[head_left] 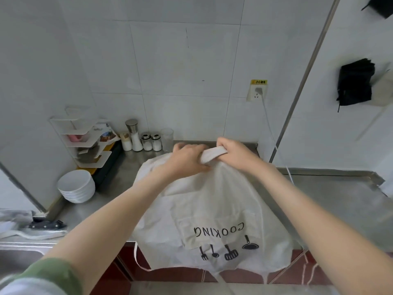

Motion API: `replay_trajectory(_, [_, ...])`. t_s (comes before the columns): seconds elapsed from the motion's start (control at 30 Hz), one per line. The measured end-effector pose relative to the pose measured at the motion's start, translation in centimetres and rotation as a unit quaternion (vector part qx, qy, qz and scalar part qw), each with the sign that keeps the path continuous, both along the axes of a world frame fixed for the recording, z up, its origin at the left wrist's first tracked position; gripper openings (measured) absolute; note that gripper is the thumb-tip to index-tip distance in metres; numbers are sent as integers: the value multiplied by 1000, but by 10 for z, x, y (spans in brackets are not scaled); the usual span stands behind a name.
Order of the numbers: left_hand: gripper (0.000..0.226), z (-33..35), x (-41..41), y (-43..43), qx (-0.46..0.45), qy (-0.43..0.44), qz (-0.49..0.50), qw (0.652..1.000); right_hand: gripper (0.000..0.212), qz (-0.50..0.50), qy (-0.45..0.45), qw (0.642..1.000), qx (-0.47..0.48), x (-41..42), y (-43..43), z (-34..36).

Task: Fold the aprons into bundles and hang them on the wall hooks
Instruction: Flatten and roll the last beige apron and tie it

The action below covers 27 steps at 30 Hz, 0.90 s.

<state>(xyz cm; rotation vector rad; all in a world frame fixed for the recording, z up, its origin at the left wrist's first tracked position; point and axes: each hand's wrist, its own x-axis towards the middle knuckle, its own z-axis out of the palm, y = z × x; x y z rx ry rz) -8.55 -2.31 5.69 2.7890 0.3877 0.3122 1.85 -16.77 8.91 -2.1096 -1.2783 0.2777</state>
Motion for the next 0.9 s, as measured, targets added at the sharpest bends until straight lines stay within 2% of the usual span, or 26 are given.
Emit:
replay_trajectory(0.03, [33,5,5,-4,-14,14,1,1000,35,1,6,1000,9,1,-1,3])
replay_trajectory(0.1, [26,13,8,-4,-37,2,20,999,41,-1,29,999,-31,8,-7,4])
replay_trajectory(0.2, [12,22,12,-7,-50,-56,30,997,95,12,76,979,-190,21,-26,-9])
replay_trajectory(0.23, [11,24,14,-10,-42,-55,27,997,98,20,109,971,-211,24,-31,-15])
replay_trajectory(0.27, [11,28,16,-17,-26,-49,21,998,91,25,148,963,-222,26,-35,-21])
replay_trajectory(0.33, [11,29,21,-25,4,-37,15,999,60,2,202,947,-248,24,-39,-26])
replay_trajectory(0.43, [15,30,20,-24,6,-30,-3,1000,21,-83,108,957,-256,25,-43,-30])
replay_trajectory(0.5, [21,33,16,-15,-8,-16,-5,1000,8,-102,91,965,-222,29,-50,-28])
replay_trajectory(0.57, [25,34,10,-5,5,15,11,1000,10,-92,122,973,-174,35,-57,-25])
replay_trajectory(0.7, [25,29,0,13,-9,60,44,997,14,-46,102,990,-82,40,-58,-17])
replay_trajectory(0.8, [26,24,-4,19,-89,83,43,992,16,-46,108,993,-10,38,-55,-13])
replay_trajectory(0.9, [19,25,-12,20,-231,101,12,968,18,-78,74,994,-3,41,-54,-12])
